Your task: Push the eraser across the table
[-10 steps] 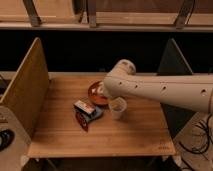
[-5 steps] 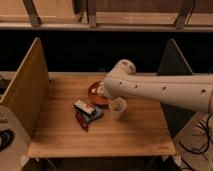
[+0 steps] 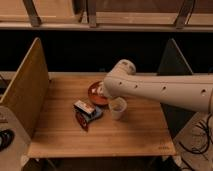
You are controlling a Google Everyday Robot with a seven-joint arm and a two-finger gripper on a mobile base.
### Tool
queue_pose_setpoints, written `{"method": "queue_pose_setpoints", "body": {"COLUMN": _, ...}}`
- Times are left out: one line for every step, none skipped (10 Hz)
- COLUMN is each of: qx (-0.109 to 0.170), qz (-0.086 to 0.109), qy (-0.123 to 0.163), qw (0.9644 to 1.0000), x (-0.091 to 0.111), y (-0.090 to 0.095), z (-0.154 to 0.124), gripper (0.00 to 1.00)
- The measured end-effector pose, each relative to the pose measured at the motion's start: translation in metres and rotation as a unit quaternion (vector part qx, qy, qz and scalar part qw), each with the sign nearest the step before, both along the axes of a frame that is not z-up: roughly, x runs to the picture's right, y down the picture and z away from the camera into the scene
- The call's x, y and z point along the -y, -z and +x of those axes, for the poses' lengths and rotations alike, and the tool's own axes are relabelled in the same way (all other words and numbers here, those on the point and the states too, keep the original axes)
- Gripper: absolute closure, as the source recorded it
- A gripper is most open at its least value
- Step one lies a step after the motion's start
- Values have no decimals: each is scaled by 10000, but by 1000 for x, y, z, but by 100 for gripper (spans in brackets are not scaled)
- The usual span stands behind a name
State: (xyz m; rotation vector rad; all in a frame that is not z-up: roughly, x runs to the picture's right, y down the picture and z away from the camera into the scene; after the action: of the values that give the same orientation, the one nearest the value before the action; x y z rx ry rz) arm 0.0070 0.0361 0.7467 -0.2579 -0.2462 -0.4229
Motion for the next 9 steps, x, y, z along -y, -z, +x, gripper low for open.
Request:
{"method": "queue_pose_setpoints", "body": {"qx": 0, "qz": 0, "qy": 0, "qw": 10000, "x": 0, "y": 0, "z": 0, "gripper": 20}}
{"method": "queue_pose_setpoints", "body": {"qx": 0, "qz": 0, "qy": 0, "qw": 10000, "x": 0, "y": 0, "z": 0, "gripper": 20}}
{"method": "queue_pose_setpoints", "body": {"qx": 0, "qz": 0, "qy": 0, "qw": 10000, "x": 0, "y": 0, "z": 0, "gripper": 20}}
{"method": "queue_pose_setpoints", "body": {"qx": 0, "qz": 0, "qy": 0, "qw": 10000, "x": 0, "y": 0, "z": 0, "gripper": 20}}
{"method": "queue_pose_setpoints", "body": {"qx": 12, "qz": 10, "qy": 17, "qw": 10000, "x": 1, "y": 0, "z": 0, "gripper": 21}}
{"method": "queue_pose_setpoints", "body": {"qx": 54, "qz": 35, "qy": 69, "qw": 10000, "x": 2, "y": 0, "z": -2, "gripper": 25}}
{"method": "queue_pose_setpoints", "body": {"qx": 126, "qz": 58, "qy": 161, "qw": 9998, "x": 4, "y": -1, "z": -4, "gripper": 33}}
{"method": "queue_pose_setpoints", "body": {"qx": 226, "qz": 31, "qy": 263, "qw": 9994, "x": 3, "y": -4, "z": -9, "gripper": 43}}
{"method": "queue_pose_setpoints", "body": {"qx": 353, "qz": -71, "qy": 348, "qw": 9987, "x": -2, "y": -5, "z": -20, "gripper": 55}}
